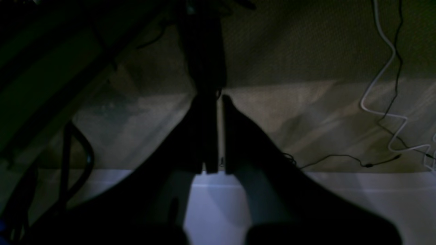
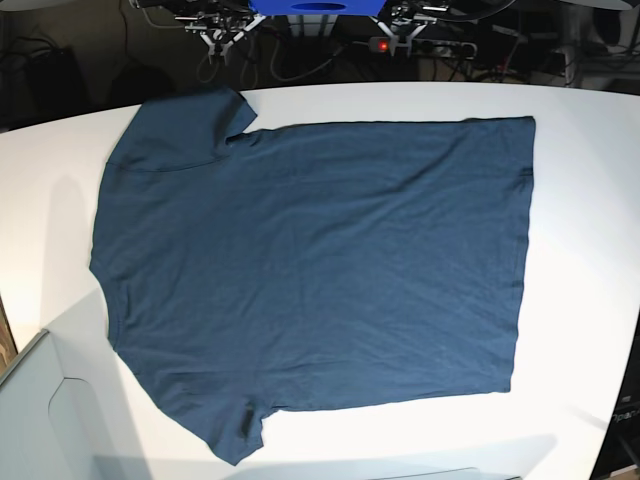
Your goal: Fold the T-shirt properly
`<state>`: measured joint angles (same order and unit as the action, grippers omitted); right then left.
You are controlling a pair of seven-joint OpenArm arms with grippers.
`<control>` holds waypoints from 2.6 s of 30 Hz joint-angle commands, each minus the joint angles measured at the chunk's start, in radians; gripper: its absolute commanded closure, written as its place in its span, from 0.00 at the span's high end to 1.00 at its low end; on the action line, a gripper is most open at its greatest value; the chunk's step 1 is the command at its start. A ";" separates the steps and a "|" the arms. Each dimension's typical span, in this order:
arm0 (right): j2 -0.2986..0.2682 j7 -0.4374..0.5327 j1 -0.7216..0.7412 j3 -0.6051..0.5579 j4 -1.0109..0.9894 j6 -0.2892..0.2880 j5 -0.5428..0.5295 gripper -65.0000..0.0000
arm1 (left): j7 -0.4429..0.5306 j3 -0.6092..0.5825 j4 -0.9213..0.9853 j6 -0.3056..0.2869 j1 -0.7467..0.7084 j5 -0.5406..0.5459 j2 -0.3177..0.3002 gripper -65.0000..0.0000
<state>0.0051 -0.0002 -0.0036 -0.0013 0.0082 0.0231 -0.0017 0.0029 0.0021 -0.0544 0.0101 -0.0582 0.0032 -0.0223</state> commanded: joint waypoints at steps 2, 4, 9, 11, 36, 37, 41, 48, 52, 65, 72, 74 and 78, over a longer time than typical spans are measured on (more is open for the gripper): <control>-0.003 -0.007 -0.006 -0.003 -0.001 -0.025 0.001 0.00 | -0.002 -0.004 -0.002 -0.006 -0.018 -0.004 0.000 0.00; -0.006 -0.008 -0.020 -0.003 0.000 -0.025 0.001 0.00 | -0.002 -0.004 -0.008 -0.006 -0.022 -0.004 0.000 0.00; -0.015 -0.024 -0.059 -0.003 0.059 -0.025 0.002 0.00 | -0.008 -0.006 -0.109 -0.008 -0.073 -0.006 0.000 0.00; -0.018 -0.067 -0.082 -0.003 0.128 -0.025 0.002 0.00 | -0.010 -0.006 -0.126 -0.008 -0.085 -0.006 0.000 0.00; -0.034 -0.266 -0.166 -0.003 0.364 -0.022 0.002 0.00 | -0.007 -0.006 -0.134 -0.009 -0.091 0.001 -0.009 0.00; -0.034 -0.266 -0.166 -0.003 0.364 -0.022 0.002 0.00 | -0.007 -0.003 -0.134 -0.009 -0.091 0.001 -0.009 0.00; -0.034 -0.266 -0.164 -0.003 0.365 -0.022 0.002 0.00 | -0.004 0.000 -0.135 -0.009 -0.091 0.001 -0.011 0.00; -0.034 -0.266 -0.164 -0.003 0.365 -0.022 0.002 0.00 | -0.004 -0.006 -0.135 -0.009 -0.091 0.001 -0.012 0.00; -0.034 -0.266 -0.163 -0.003 0.365 -0.022 0.002 0.00 | -0.004 -0.001 -0.137 -0.009 -0.091 0.001 -0.012 0.00; -0.076 -0.324 -0.439 0.002 0.882 -0.019 0.002 0.00 | -0.008 0.003 -0.520 -0.009 -0.331 0.002 -0.046 0.00; -0.098 -0.373 -0.614 0.004 1.226 -0.019 0.002 0.00 | -0.010 0.003 -0.789 -0.009 -0.487 0.004 -0.084 0.00; -0.098 -0.373 -0.652 0.004 1.297 -0.019 0.004 0.00 | -0.010 0.003 -0.878 -0.009 -0.539 0.004 -0.089 0.00; -0.109 -0.373 -0.712 0.004 1.398 -0.019 0.004 0.00 | -0.010 0.005 -1.057 -0.009 -0.648 0.004 -0.120 0.00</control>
<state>-0.0933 -0.3859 -0.7052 -0.0010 1.3895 0.0151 0.0044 -0.0265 0.0051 -1.1004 0.0051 -0.6880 0.0063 -0.1364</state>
